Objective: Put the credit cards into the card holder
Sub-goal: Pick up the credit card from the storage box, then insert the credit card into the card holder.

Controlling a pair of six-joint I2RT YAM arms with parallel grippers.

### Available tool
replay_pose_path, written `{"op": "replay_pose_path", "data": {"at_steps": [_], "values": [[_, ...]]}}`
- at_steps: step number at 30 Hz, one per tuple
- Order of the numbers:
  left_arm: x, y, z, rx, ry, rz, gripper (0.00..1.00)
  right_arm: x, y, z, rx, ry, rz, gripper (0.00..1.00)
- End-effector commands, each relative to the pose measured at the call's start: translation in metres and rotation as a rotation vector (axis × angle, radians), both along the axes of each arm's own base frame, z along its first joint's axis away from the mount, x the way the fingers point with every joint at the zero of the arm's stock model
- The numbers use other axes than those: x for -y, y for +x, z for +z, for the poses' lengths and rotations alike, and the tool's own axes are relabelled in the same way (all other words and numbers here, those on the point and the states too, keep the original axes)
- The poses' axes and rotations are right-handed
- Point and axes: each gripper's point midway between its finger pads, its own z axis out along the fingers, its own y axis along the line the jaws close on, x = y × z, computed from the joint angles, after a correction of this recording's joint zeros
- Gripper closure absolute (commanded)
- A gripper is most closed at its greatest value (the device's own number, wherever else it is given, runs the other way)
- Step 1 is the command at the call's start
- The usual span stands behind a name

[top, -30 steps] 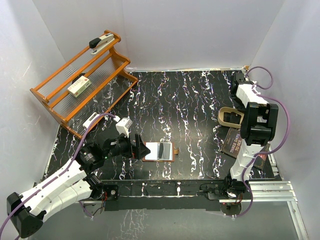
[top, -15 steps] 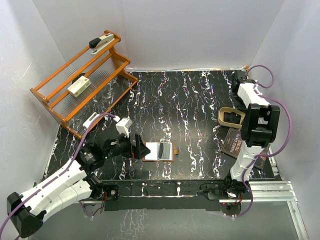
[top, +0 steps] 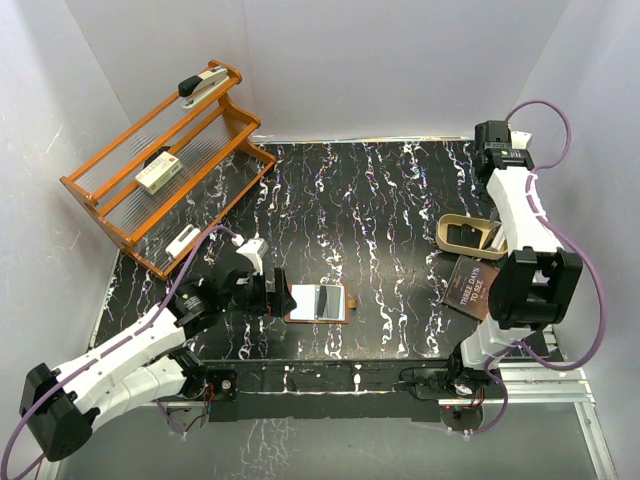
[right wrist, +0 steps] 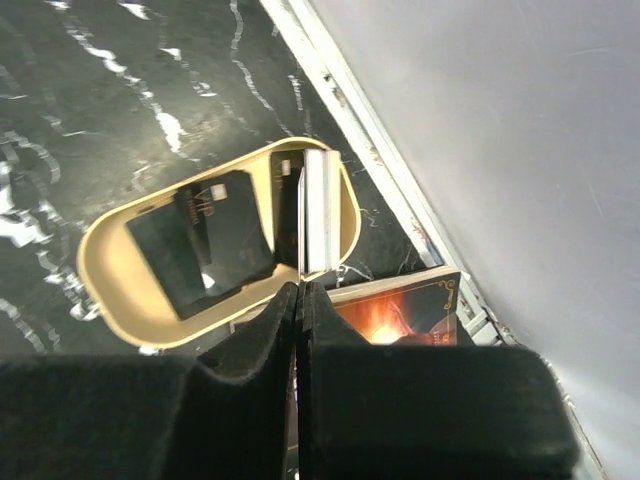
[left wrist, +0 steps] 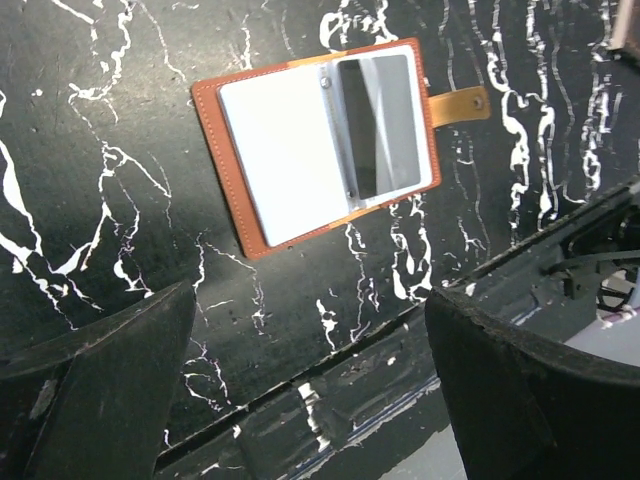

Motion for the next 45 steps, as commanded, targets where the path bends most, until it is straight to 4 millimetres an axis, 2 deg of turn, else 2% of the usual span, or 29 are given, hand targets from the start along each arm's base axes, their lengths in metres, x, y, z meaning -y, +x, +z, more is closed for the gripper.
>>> {"op": "replay_pose_path", "data": {"at_steps": [1, 3, 6, 9, 14, 15, 19, 24, 30, 34, 37, 45], "values": [[-0.004, 0.005, -0.004, -0.037, 0.055, 0.047, 0.06, -0.032, 0.005, 0.041, 0.129, 0.047, 0.097, 1.00], [-0.005, 0.006, -0.011, -0.069, 0.078, 0.063, 0.12, -0.051, 0.003, 0.048, 0.142, 0.044, 0.145, 1.00], [-0.006, 0.006, -0.019, -0.106, 0.101, 0.086, 0.20, -0.091, 0.000, 0.054, 0.163, 0.084, 0.234, 1.00], [-0.002, 0.008, -0.024, -0.143, 0.103, 0.099, 0.29, -0.138, -0.006, 0.055, 0.193, 0.178, 0.333, 1.00], [0.005, 0.013, -0.034, -0.198, 0.098, 0.113, 0.47, -0.225, -0.023, 0.050, 0.266, 0.437, 0.497, 1.00], [0.006, 0.014, -0.037, -0.210, 0.100, 0.118, 0.51, -0.242, -0.028, 0.049, 0.274, 0.485, 0.531, 1.00], [0.011, 0.019, -0.044, -0.255, 0.077, 0.125, 0.75, -0.307, -0.057, 0.041, 0.282, 0.687, 0.650, 1.00], [0.019, 0.025, -0.050, -0.291, 0.007, 0.120, 1.00, -0.369, -0.094, 0.025, 0.279, 0.872, 0.755, 1.00], [0.013, 0.034, -0.061, -0.305, 0.007, 0.154, 1.00, -0.414, -0.124, 0.001, 0.236, 0.984, 0.844, 1.00], [0.007, 0.035, -0.074, -0.334, 0.045, 0.157, 1.00, -0.428, -0.135, -0.020, 0.197, 1.041, 0.872, 1.00], [0.011, 0.033, -0.076, -0.336, 0.031, 0.125, 1.00, -0.433, -0.137, -0.035, 0.164, 1.041, 0.870, 1.00], [0.016, 0.023, -0.092, -0.388, 0.002, 0.090, 1.00, -0.429, -0.141, -0.076, 0.088, 0.998, 0.861, 1.00]]}}
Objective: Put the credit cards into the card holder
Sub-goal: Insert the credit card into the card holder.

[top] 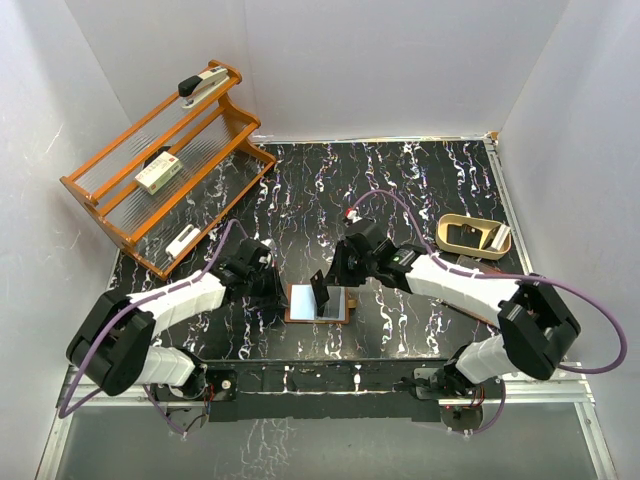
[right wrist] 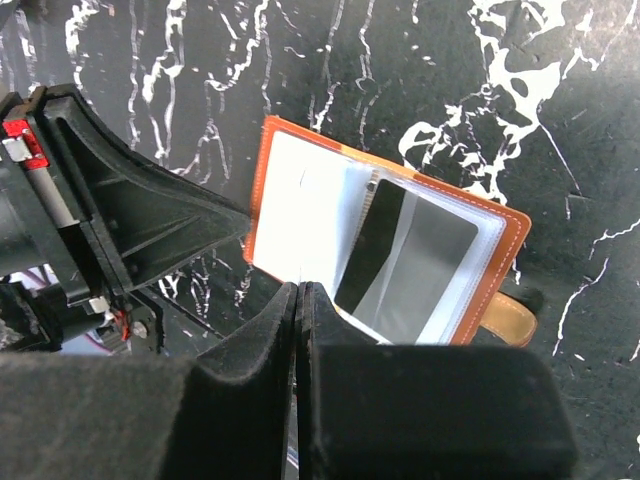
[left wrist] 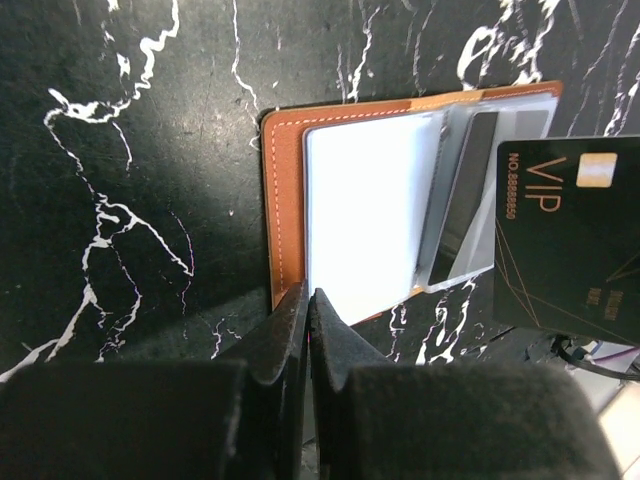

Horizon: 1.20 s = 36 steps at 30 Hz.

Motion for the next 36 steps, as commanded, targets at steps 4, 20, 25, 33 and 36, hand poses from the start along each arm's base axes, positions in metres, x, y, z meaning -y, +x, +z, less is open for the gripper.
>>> {"op": "replay_pose_path", "data": {"at_steps": [4, 20, 25, 33, 36], "values": [[0.000, -0.015, -0.018, -0.063, -0.028, -0.017, 1.00, -0.006, 0.002, -0.014, 0.016, 0.015, 0.021, 1.00], [-0.011, -0.024, -0.022, -0.081, 0.017, -0.007, 1.00, 0.002, -0.006, -0.052, -0.059, -0.059, 0.025, 1.00], [-0.012, -0.026, -0.024, -0.089, 0.011, 0.000, 1.00, 0.003, -0.006, -0.057, -0.059, -0.068, 0.018, 1.00], [-0.012, -0.027, -0.027, -0.091, 0.015, -0.002, 1.00, 0.002, -0.007, -0.064, -0.077, -0.076, 0.025, 1.00], [-0.012, -0.026, -0.028, -0.094, 0.018, -0.001, 1.00, 0.002, -0.006, -0.065, -0.080, -0.083, 0.028, 1.00]]}}
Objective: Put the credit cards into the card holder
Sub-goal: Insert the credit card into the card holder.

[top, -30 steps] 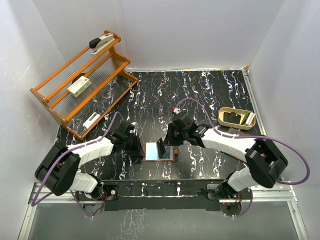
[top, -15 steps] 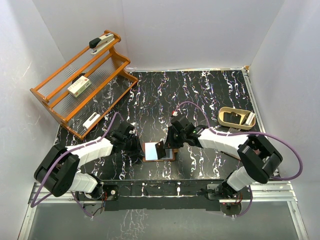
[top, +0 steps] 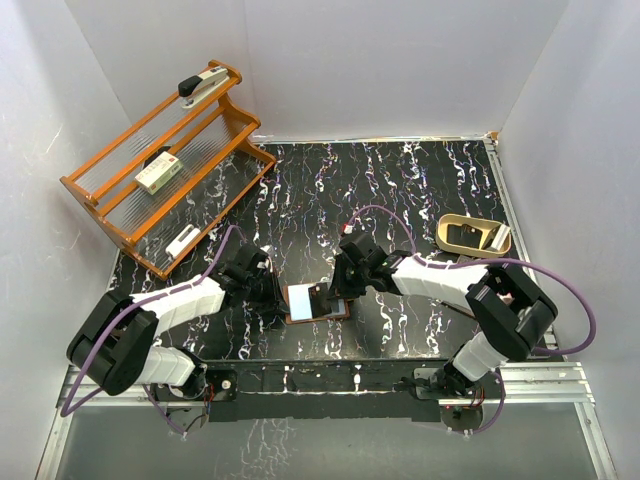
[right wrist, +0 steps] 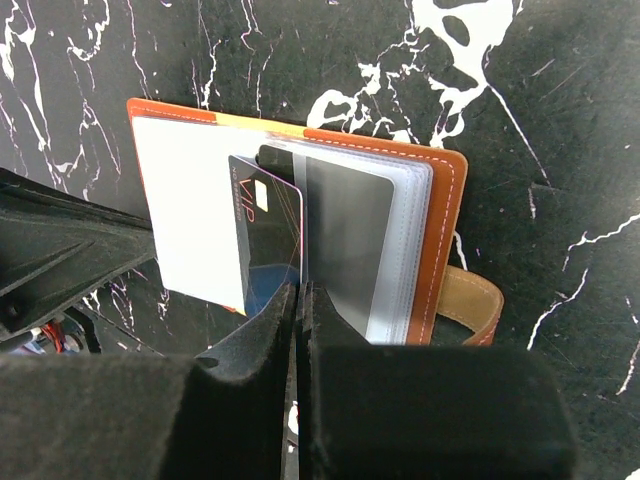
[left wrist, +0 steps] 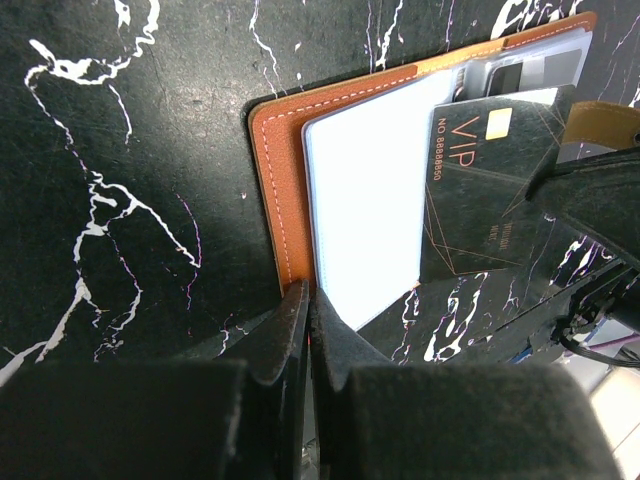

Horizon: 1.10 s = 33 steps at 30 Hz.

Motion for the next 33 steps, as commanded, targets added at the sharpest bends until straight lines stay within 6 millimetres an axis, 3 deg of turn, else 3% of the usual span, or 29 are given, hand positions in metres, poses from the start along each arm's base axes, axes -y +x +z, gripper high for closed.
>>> {"op": "replay_pose_path", "data": {"at_steps": [1, 14, 24, 33], "values": [[-0.013, -0.013, -0.014, -0.050, 0.052, 0.005, 1.00, -0.006, 0.005, 0.004, 0.036, 0.015, 0.020, 1.00], [-0.017, -0.013, -0.014, -0.045, 0.080, -0.001, 1.00, 0.010, 0.019, 0.012, 0.076, -0.071, 0.040, 1.00], [-0.016, -0.011, -0.013, -0.038, 0.078, -0.004, 1.00, 0.001, 0.012, -0.005, 0.015, -0.065, 0.118, 1.00], [-0.017, -0.012, -0.015, -0.041, 0.085, -0.009, 1.00, -0.003, 0.018, -0.006, 0.030, -0.083, 0.164, 1.00]]}}
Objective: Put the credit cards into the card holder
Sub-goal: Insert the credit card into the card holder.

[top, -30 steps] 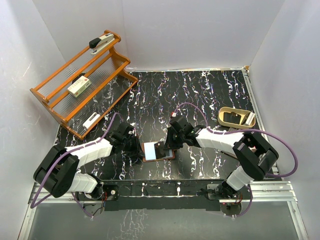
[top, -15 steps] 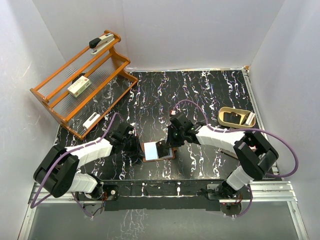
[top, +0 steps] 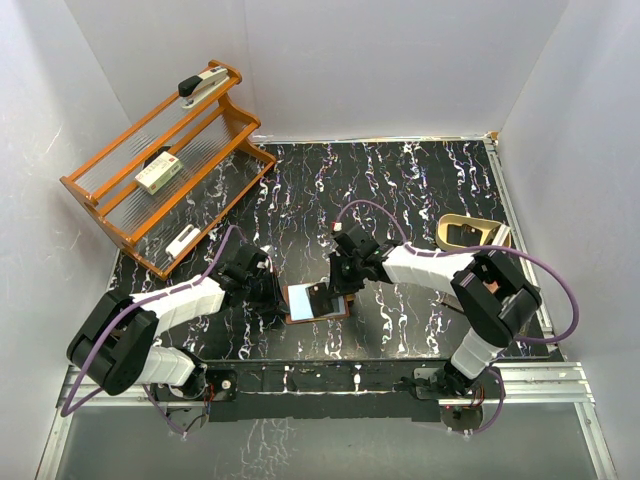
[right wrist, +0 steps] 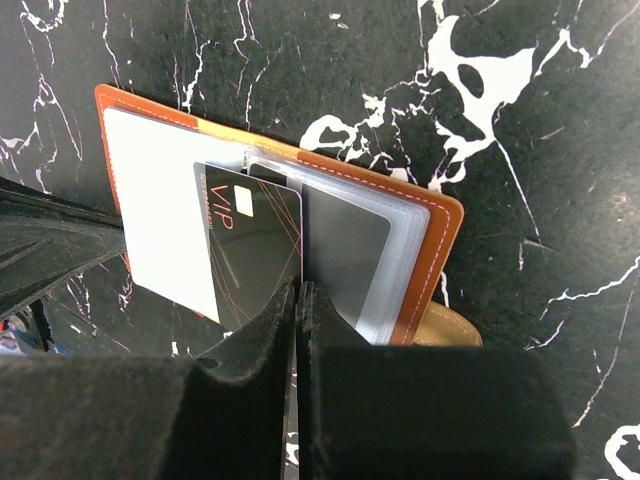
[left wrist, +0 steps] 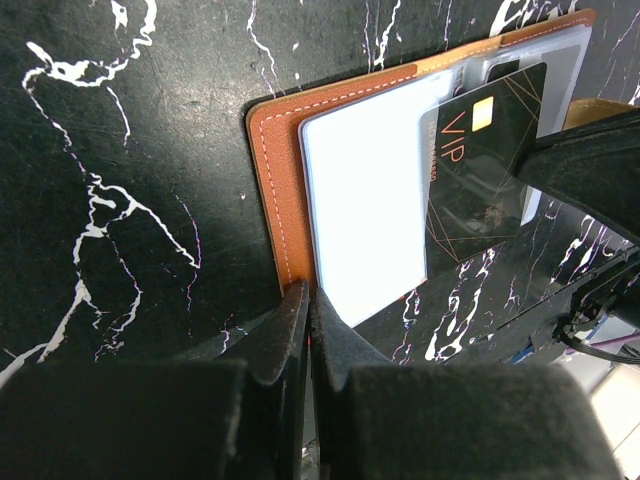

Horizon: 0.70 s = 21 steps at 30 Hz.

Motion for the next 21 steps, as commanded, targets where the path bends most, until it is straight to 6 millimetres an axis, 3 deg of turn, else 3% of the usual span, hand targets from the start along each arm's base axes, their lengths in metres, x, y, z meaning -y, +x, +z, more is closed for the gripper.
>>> {"op": "replay_pose_path", "data": {"at_steps": [1, 12, 21], "values": [[-0.016, -0.012, -0.014, -0.045, 0.080, -0.004, 1.00, -0.006, 0.011, 0.006, 0.044, -0.007, 0.031, 1.00], [-0.008, -0.013, -0.008, -0.057, 0.030, 0.008, 1.00, -0.015, 0.022, 0.012, 0.063, 0.075, -0.084, 1.00], [-0.002, -0.011, -0.002, -0.054, -0.003, 0.010, 1.00, -0.025, 0.014, 0.007, 0.019, 0.134, -0.104, 1.00]]}}
